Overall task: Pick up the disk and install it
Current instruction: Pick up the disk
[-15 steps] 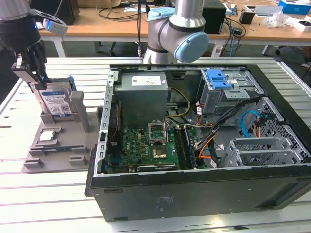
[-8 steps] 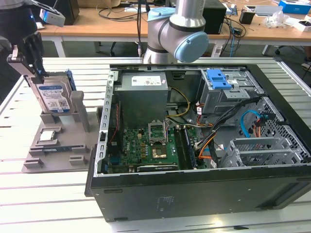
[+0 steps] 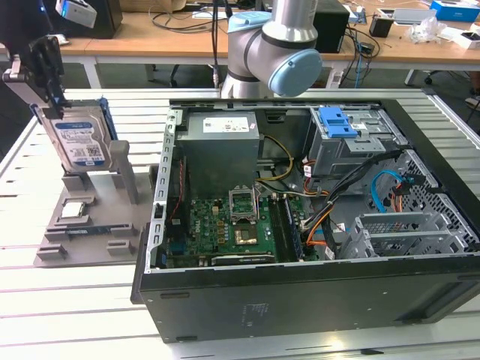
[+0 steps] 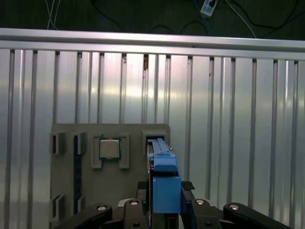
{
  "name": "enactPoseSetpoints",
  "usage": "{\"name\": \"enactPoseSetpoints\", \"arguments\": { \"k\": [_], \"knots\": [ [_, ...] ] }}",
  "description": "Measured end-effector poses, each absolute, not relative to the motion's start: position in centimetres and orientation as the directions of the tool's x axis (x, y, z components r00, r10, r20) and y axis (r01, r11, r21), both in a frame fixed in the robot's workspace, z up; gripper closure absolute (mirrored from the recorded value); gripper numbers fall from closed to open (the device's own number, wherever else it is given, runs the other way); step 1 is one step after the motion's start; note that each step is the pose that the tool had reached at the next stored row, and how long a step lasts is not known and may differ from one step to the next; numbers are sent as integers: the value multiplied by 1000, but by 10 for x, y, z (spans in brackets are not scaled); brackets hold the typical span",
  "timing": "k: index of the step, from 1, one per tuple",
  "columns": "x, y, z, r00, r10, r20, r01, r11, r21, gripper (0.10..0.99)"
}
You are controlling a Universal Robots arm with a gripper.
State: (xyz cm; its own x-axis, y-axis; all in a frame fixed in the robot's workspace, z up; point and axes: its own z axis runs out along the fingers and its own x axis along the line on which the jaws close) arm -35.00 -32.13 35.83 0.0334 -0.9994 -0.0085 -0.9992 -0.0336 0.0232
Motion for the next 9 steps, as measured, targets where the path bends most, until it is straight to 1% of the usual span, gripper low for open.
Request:
{"name": "enactPoseSetpoints", "arguments": {
  "k": [9],
  "knots": [
    [-350,-320,382,33,-999,-8,-999,-34,23,722]
  ]
}}
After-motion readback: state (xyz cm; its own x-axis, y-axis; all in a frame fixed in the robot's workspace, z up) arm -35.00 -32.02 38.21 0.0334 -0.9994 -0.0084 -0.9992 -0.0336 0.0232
